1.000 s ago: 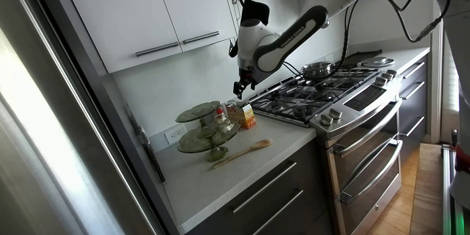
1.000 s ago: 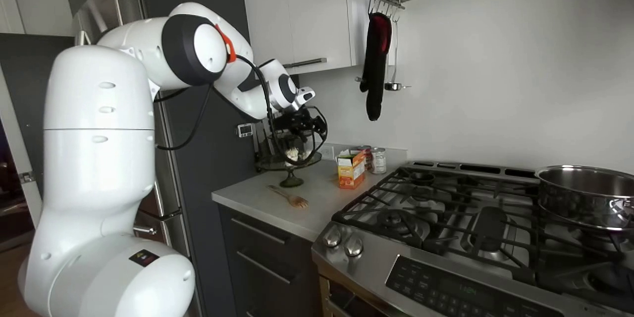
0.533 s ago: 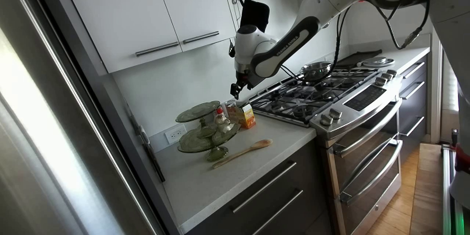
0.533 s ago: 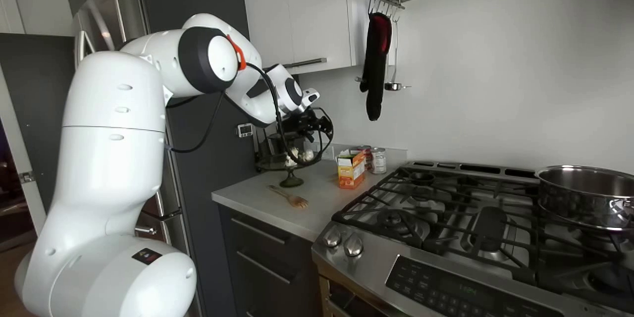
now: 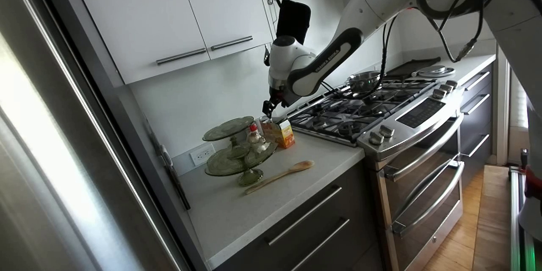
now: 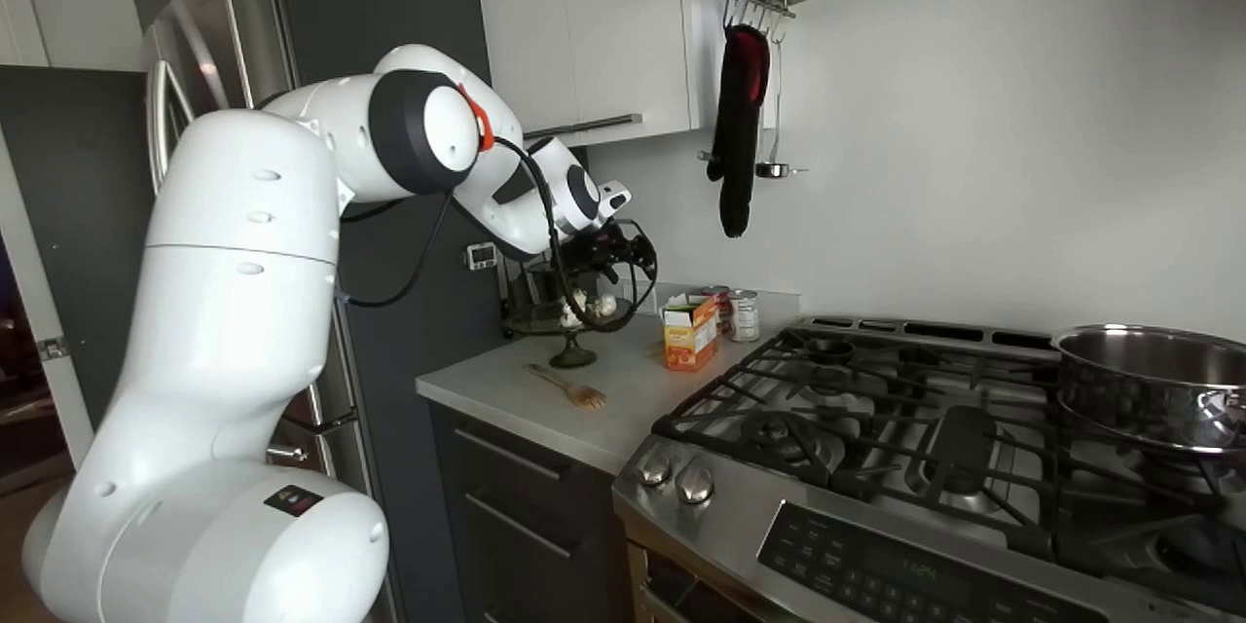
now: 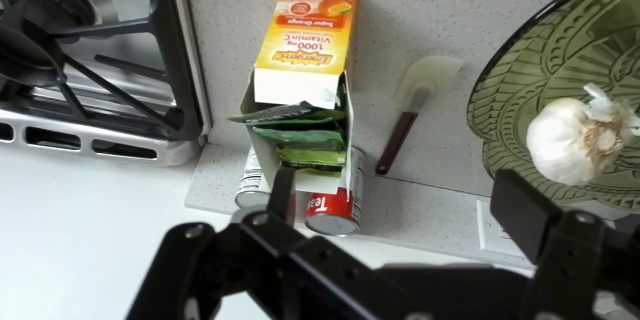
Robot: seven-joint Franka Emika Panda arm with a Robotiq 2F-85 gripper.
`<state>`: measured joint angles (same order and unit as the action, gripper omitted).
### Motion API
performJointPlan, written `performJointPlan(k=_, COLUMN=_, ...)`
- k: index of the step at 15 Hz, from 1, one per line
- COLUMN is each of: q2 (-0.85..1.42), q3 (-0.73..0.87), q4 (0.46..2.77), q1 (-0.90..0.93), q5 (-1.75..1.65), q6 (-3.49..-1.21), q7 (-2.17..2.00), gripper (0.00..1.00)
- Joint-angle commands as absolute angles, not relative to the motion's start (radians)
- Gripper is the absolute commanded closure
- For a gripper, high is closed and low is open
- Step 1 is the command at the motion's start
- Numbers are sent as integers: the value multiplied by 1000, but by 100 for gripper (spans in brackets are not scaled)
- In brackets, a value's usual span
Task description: Pull the sachet box backwards, remove a sachet and place it at the top layer of the cake stand
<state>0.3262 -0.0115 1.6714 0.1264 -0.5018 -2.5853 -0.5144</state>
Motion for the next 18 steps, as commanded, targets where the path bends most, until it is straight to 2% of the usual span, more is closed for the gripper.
performJointPlan(k=1, q2=439, q3=37, q4=1592, q1=160, q5=-487, q6=-2672, q7=-476, gripper=0)
performJointPlan(k=11, q2=613, q3=124, q4=1467, q1=176, q5=-431, q6=-2830, q7=-340, gripper=2)
performJointPlan(k=13, q2=636, q3=123, q4=1449, q1=171, q5=-405, q6=-2857, q7=-301, gripper=26)
performJointPlan(k=14, q2=648, q3=123, q4=1440, q1=168, q5=-391, q6=-2869, q7=-280, gripper=30)
performJointPlan(k=18, q2=688, q3=138, q4=1401, q1=170, q5=-357, q6=-2893, q7=-221, gripper=63)
